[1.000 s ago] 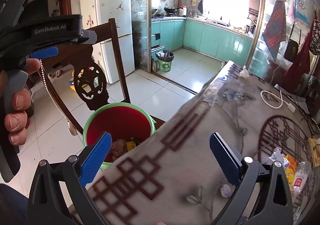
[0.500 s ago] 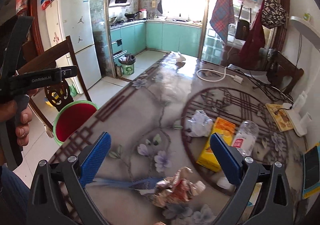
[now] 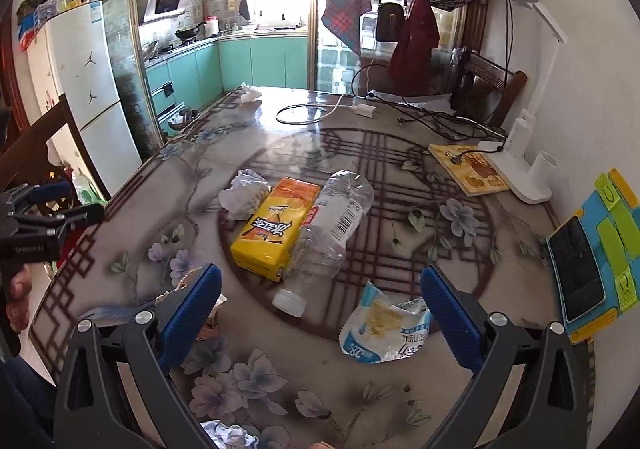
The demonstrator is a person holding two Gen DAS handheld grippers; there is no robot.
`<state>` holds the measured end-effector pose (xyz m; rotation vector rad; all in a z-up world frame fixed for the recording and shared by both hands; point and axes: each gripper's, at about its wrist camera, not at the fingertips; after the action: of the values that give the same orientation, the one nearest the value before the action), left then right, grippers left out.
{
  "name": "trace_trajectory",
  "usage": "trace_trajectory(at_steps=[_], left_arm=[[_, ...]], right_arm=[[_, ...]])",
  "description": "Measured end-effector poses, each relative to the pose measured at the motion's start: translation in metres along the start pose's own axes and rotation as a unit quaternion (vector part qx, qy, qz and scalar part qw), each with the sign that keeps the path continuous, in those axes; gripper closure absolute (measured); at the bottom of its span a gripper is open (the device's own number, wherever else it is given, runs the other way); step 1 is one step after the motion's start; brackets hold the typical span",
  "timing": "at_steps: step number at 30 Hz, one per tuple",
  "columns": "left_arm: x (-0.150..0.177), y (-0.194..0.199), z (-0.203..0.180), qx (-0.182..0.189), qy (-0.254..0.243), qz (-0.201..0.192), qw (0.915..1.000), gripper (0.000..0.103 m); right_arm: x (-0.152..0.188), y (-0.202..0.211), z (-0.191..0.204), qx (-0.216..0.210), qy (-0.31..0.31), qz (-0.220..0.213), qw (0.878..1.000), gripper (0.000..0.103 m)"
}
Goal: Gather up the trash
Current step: 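Move both open grippers back over the table toward the remaining trash, then grasp the crumpled foil wrapper with the left gripper while the right grasps the blue-white snack bag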
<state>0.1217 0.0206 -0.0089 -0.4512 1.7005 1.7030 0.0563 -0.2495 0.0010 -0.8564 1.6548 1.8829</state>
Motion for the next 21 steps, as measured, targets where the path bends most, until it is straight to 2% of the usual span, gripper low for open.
trace_trajectory(at_steps=[8,14,21], left_arm=[[0.014,-0.023,-0.070,0.040,-0.057,0.039,0.9968,0.004],[0.025,-0.049,-0.105,0.033,-0.090,0.066,0.9932,0.004],[0.033,-0.078,-0.113,0.016,-0.091,0.097,0.9910,0.004]], right_arm=[[0.014,-0.005,-0.043,0.004,-0.044,0.017,0.999,0.007],[0.026,-0.009,-0.066,0.007,-0.064,0.032,0.997,0.007],[0.030,-0.011,-0.078,0.003,-0.071,0.038,0.997,0.007]])
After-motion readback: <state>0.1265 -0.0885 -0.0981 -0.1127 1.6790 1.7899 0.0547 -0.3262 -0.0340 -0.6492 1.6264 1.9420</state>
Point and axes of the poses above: each gripper's, at about its wrist camera, not at the fingertips, and y roughly against the way its jaws point, z to its left, x to its underside, and after that the axes turned 6 degrees about -x, right-handed
